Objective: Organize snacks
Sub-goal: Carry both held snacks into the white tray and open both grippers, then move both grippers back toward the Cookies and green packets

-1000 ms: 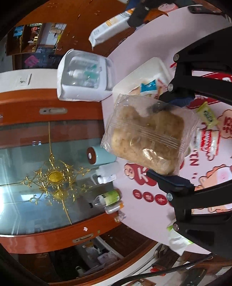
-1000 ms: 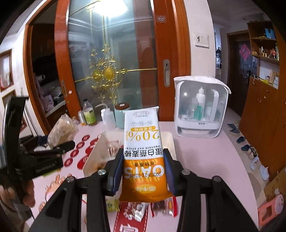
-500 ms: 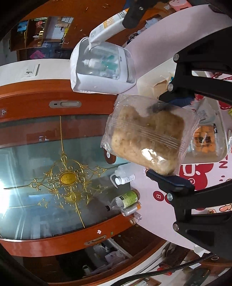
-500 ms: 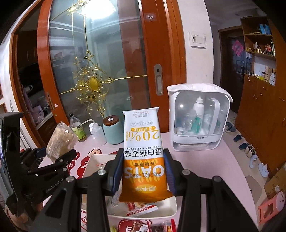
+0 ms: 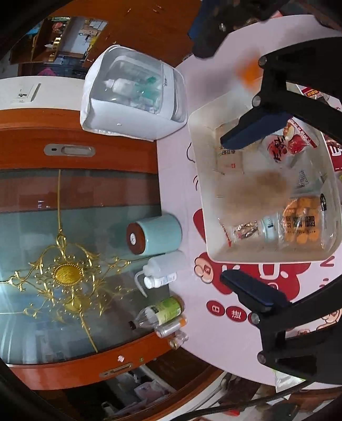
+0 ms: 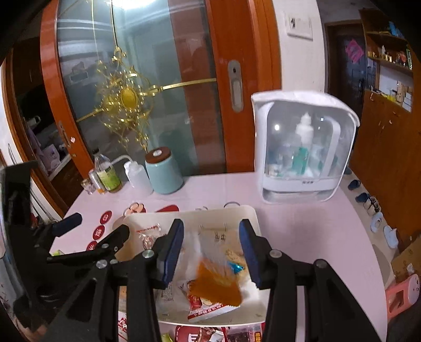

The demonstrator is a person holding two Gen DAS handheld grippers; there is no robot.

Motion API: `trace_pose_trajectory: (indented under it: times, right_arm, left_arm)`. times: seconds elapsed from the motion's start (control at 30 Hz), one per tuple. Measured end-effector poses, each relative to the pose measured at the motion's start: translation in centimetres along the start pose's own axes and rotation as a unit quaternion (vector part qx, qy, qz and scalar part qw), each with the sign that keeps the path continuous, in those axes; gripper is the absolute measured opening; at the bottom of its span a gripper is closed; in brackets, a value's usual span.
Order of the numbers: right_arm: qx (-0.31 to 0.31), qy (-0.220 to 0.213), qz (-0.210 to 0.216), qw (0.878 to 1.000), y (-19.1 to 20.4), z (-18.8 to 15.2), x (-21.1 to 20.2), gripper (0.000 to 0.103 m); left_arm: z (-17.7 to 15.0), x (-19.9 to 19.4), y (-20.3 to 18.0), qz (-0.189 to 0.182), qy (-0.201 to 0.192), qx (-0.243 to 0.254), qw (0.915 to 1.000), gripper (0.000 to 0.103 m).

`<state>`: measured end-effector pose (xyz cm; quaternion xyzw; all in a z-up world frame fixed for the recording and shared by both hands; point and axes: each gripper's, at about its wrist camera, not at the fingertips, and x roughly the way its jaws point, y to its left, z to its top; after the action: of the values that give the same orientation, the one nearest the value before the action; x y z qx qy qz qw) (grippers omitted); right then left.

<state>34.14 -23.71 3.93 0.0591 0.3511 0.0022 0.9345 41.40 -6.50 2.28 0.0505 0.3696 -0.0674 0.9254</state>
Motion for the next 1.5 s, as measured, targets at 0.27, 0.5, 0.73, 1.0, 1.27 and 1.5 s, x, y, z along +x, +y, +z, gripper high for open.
trace_pose_trajectory:
  times: [0.27, 0.5, 0.73, 1.0, 1.27, 1.5]
  right_arm:
    - [0.001, 0.014, 0.015, 1.000, -0.4, -1.6, -0.1, 0.047]
    - [-0.012, 0.030, 0.029, 0.999, -0.1, -4.6, -1.7, 0.047]
    - [-0.036, 0.042, 0.044, 0.997, 1.4, -7.8, -3.8, 0.047]
    - [-0.074, 0.058, 0.072, 0.993, 4.1, -12.3, -5.1, 0.057]
    - [-0.106, 0.085, 0.096, 0.986, 6.2, -17.4, -2.8, 0.057]
    - [-0.115, 0.124, 0.119, 0.978, 7.5, -21.8, 1.7, 0.057]
  left_arm:
    - [-1.7, -0.6, 0.2, 0.020, 0.006, 0.023, 0.9995, 0.092]
    - [-4.2, -2.6, 1.8, 0.019, 0.013, 0.026, 0.9994, 0.092]
    - [-7.1, -6.1, 4.0, 0.004, 0.015, 0.027, 0.9995, 0.092]
    - [-11.4, -10.3, 6.4, -0.030, 0.009, 0.024, 0.9992, 0.092]
    - [-16.6, -10.3, 7.0, -0.053, 0.019, 0.035, 0.9978, 0.092]
    - [-20.5, -6.1, 7.5, -0.057, 0.056, 0.025, 0.9965, 0.092]
